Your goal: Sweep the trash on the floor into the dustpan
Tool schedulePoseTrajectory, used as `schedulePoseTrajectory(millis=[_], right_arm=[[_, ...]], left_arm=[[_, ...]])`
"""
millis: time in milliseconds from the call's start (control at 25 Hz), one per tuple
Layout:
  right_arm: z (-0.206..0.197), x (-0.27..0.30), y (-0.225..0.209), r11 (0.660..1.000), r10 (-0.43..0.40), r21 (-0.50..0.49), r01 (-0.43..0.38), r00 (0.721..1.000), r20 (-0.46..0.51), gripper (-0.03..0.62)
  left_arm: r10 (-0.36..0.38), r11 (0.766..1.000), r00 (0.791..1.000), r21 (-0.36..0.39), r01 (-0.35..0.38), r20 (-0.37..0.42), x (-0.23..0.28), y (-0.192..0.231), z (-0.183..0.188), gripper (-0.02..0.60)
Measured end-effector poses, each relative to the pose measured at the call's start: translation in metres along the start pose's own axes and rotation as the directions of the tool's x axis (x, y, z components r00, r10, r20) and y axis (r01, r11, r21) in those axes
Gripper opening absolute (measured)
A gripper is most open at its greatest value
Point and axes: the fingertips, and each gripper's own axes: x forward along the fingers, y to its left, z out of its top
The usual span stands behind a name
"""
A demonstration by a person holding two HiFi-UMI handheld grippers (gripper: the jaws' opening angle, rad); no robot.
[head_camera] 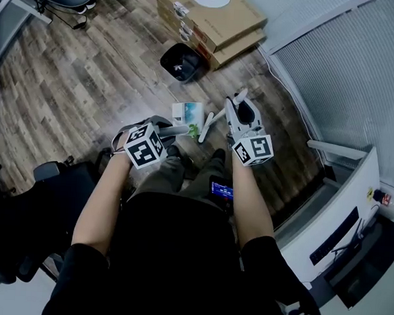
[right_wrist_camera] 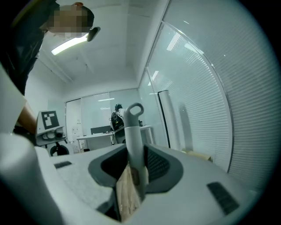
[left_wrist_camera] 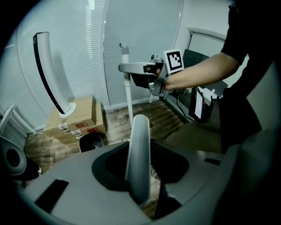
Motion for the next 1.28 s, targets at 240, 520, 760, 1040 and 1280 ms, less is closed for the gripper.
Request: schedulePoseTrajectory(millis=[240,520,760,1040,1280], right_arm=[[0.024,0.03,0.0,0.999,-0.037,0.03,0.034,0.995,0.089,0.109],[0.067,0.025,0.006,1.0,0.005,0.001,-0.005,0.979,0.204,0.109],[0.091,0.004,0.01,0.999,0.032,-0.039,-0.024,0.972,0.232,0.106],[0.115,-0.016,0.024,0.991,0.085,-0.124,-0.06,0.975,0.207,0.104],[0.145,-0.037,0.022,0.988,0.063,-0.153,-0.036,0.982,0.178,0.104]], left_arm=[[-0.003,1.0,1.0,0.0,0.003,0.001,-0.003,0.0,-0.004,0.124],[0.007,1.0,1.0,-0.013,-0.007,0.01,-0.006,0.0,-0.011,0.124],[0.019,1.0,1.0,-0.012,-0.019,0.023,-0.007,-0.001,-0.013,0.124],[0.067,0.998,0.998,0.008,-0.067,0.019,-0.006,0.011,-0.012,0.129],[0.111,0.993,0.986,0.015,-0.114,0.122,-0.03,0.018,0.003,0.183]])
